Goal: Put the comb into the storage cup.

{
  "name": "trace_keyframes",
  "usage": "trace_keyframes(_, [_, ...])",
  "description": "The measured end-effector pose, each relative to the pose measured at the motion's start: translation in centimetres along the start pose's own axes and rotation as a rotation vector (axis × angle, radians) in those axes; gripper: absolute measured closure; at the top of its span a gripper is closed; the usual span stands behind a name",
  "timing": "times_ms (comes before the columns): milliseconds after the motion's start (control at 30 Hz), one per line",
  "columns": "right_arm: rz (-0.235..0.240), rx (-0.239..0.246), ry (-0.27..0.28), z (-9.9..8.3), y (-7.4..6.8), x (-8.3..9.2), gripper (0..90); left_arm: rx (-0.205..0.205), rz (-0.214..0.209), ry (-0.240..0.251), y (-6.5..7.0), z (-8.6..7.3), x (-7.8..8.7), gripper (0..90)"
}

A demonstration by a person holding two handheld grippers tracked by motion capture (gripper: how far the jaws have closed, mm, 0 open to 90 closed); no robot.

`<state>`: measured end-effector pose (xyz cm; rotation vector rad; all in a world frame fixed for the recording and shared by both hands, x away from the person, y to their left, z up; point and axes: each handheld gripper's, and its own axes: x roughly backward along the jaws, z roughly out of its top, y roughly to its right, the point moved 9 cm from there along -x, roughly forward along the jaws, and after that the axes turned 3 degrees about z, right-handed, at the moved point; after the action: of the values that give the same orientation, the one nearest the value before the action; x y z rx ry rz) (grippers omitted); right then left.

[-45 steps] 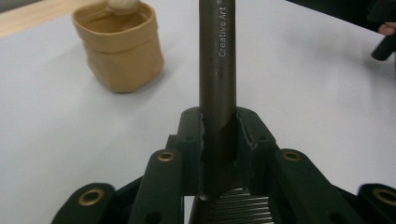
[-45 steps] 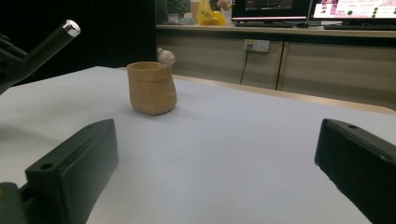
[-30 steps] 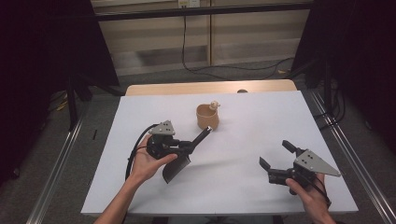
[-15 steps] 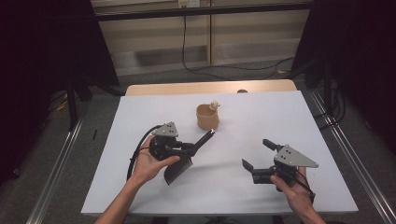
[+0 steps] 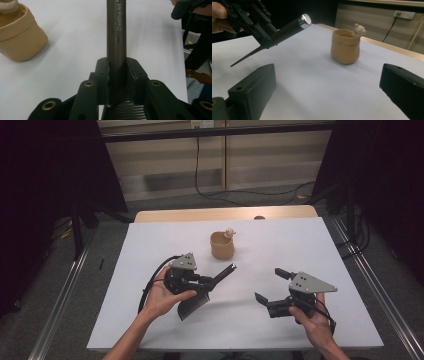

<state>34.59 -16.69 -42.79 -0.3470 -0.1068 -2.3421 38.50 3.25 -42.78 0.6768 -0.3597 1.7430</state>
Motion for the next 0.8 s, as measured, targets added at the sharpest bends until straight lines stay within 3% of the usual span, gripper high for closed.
trace_keyframes(200, [0.077, 0.023, -0.047, 0.6, -1.1, -1.3, 0.4, -0.012, -0.015, -0.028, 0.4, -0.2, -0.3, 73.1])
trace_keyframes(300, [0.116, 0.005, -0.066, 0.4, -1.5, -1.9, 0.8, -0.024, -0.02, -0.048, 0.5, -0.3, -0.6, 73.1])
trace_keyframes(533, [0.2, 0.024, -0.152, 0.6, -2.3, -2.5, 1.3, -0.049, -0.035, -0.088, 1.0, -0.2, -0.9, 73.1])
trace_keyframes(800, [0.254, 0.054, -0.229, 0.7, -2.9, -3.1, 1.4, -0.055, -0.051, -0.146, 1.3, -0.6, -1.5, 73.1])
